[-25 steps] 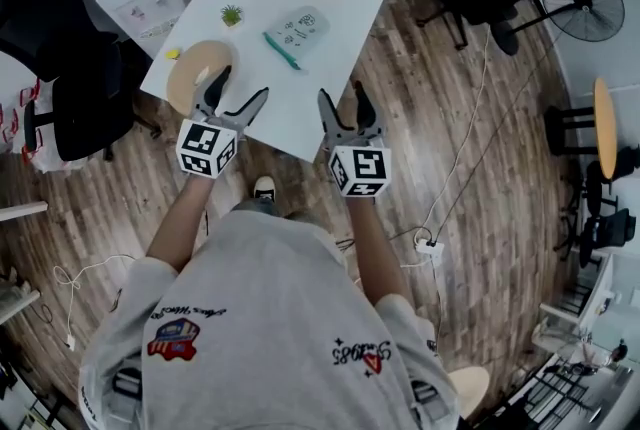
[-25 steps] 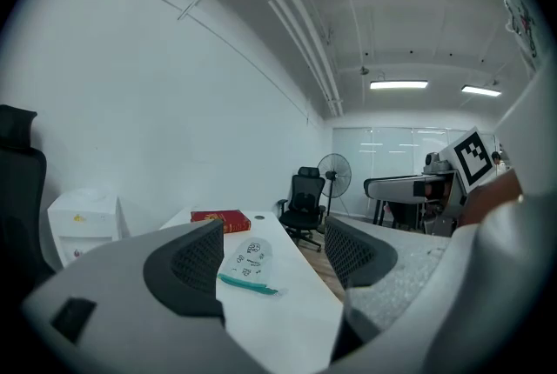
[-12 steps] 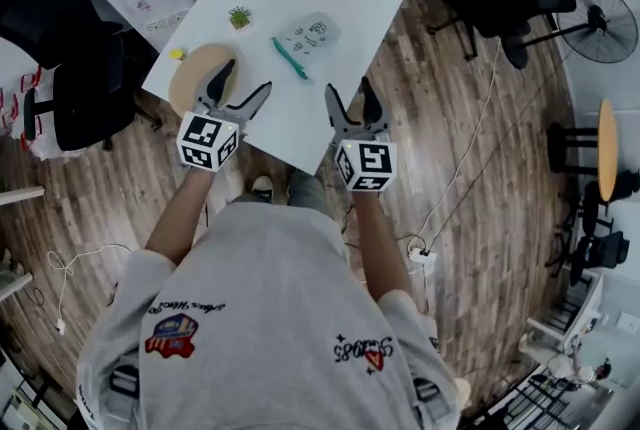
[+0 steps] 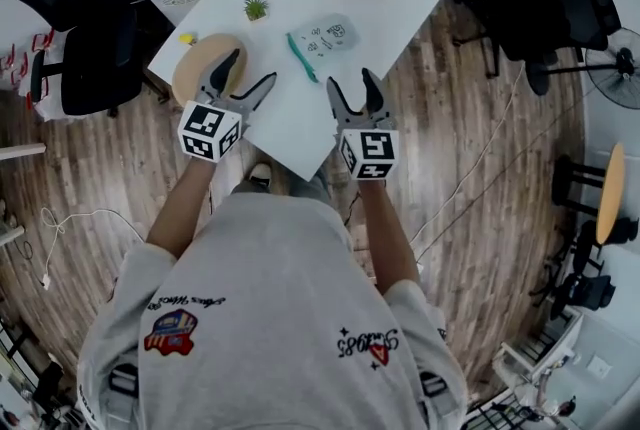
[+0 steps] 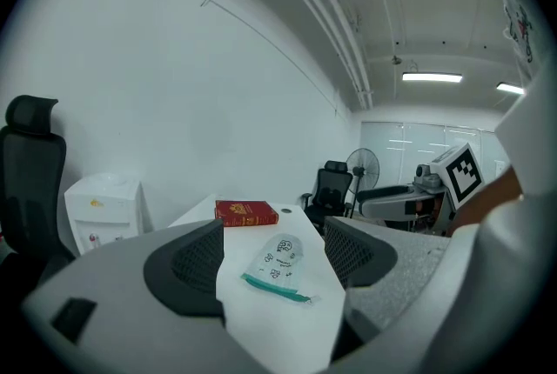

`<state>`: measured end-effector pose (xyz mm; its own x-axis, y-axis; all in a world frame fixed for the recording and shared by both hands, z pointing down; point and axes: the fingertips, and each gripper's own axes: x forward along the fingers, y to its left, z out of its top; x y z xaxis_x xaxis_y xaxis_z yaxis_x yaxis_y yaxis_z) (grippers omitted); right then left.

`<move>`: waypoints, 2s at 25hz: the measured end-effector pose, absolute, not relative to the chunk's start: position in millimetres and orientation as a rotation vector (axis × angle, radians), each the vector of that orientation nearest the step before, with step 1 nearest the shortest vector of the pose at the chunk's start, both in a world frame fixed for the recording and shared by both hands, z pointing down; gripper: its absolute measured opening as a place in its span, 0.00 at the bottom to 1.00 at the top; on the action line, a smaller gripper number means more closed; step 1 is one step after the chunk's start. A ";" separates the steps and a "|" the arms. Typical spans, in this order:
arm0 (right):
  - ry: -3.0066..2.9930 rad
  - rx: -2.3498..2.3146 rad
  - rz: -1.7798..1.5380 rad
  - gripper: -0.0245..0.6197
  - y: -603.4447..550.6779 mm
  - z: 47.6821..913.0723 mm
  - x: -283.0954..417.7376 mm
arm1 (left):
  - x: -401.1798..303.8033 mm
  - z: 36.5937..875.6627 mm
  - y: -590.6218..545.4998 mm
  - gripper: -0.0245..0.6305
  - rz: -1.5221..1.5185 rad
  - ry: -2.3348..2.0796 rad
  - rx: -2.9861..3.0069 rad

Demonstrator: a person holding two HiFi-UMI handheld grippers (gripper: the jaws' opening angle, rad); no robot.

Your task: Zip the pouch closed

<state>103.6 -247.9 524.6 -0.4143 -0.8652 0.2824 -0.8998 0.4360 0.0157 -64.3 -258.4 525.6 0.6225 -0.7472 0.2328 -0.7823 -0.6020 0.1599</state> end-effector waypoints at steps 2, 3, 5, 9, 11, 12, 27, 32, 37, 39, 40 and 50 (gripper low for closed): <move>-2.450 1.443 0.242 0.46 -253.6 540.5 100.2 | -65.5 530.9 -261.3 0.57 0.209 -1.278 2.566; -2.451 1.394 0.260 0.45 -255.7 549.4 98.8 | -66.1 533.6 -262.0 0.57 0.213 -1.292 2.550; -2.446 1.300 0.282 0.44 -259.6 568.2 97.1 | -67.6 538.3 -263.7 0.57 0.225 -1.320 2.523; -2.416 1.133 0.294 0.44 -265.3 609.2 97.0 | -71.8 544.7 -267.4 0.57 0.238 -1.380 2.471; -2.397 1.060 0.305 0.44 -265.5 628.1 97.2 | -74.0 548.1 -267.5 0.57 0.244 -1.408 2.445; -2.389 1.023 0.310 0.44 -265.1 636.2 96.3 | -75.4 549.9 -267.1 0.57 0.248 -1.422 2.432; -2.147 0.533 0.348 0.37 -256.1 758.7 102.4 | -97.9 566.4 -263.3 0.57 0.278 -1.606 2.243; -2.091 0.462 0.288 0.31 -260.2 775.8 99.4 | -108.4 569.9 -257.8 0.57 0.285 -1.648 2.190; -2.036 0.412 0.228 0.27 -265.6 787.6 97.3 | -121.9 571.5 -251.9 0.57 0.279 -1.690 2.140; -2.021 0.378 0.228 0.26 -263.5 793.1 94.9 | -126.9 572.2 -250.6 0.57 0.276 -1.701 2.126; -2.015 0.364 0.232 0.26 -261.6 795.5 94.0 | -128.4 572.4 -250.2 0.57 0.275 -1.704 2.122; -1.997 0.391 0.372 0.07 -256.8 802.5 97.1 | -127.4 576.6 -252.6 0.57 0.284 -1.669 2.134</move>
